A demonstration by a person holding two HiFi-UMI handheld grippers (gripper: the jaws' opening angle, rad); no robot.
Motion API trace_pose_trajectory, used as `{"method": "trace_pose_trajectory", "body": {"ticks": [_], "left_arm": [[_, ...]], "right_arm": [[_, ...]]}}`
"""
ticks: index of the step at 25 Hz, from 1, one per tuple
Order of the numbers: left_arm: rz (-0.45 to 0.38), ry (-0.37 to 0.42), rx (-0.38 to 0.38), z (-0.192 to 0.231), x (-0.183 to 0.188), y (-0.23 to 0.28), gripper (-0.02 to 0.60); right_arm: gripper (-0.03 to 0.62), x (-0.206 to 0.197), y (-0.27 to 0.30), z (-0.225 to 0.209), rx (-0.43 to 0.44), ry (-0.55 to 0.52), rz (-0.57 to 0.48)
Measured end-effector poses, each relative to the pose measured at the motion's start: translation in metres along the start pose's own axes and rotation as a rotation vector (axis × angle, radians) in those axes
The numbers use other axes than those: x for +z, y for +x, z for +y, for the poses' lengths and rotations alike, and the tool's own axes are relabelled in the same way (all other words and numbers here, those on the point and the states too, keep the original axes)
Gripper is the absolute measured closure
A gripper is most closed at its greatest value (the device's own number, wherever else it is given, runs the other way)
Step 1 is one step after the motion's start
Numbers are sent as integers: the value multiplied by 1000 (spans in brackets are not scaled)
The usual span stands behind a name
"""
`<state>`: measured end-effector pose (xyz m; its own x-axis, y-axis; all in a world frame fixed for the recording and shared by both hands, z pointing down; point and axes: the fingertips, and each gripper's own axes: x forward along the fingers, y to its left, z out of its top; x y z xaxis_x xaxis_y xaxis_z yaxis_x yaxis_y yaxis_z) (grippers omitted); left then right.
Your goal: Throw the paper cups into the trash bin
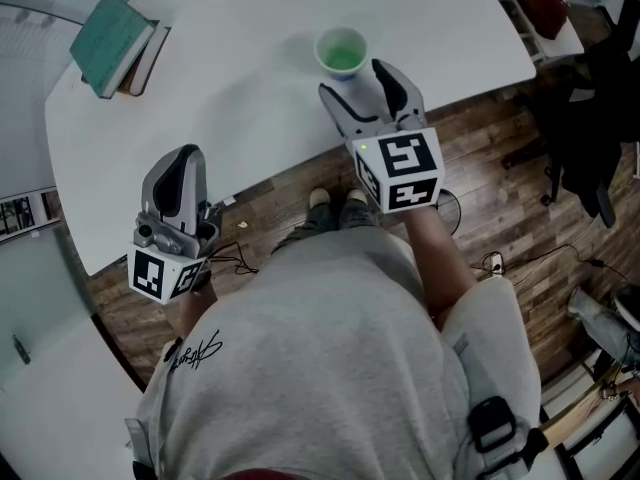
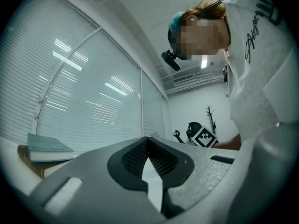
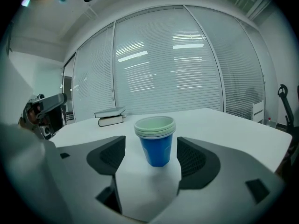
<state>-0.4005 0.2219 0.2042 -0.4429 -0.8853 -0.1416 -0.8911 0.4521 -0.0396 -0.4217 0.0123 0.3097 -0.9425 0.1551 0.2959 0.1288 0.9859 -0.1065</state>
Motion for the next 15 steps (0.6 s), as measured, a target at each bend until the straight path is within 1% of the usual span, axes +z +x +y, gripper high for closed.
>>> {"method": "trace_pose_trajectory", "body": {"ticks": [8,12,15], "left_arm": [[-7,11,19,12,6,0,578],[-1,9,23,15,4,2,578],[-4,2,19,16,2,4,578]], "right_arm": [[272,-2,13,-1,-19,4,9],[270,-1,17,-3,-42,8,1],[269,-4,19,-4,-66,-9,2]]}}
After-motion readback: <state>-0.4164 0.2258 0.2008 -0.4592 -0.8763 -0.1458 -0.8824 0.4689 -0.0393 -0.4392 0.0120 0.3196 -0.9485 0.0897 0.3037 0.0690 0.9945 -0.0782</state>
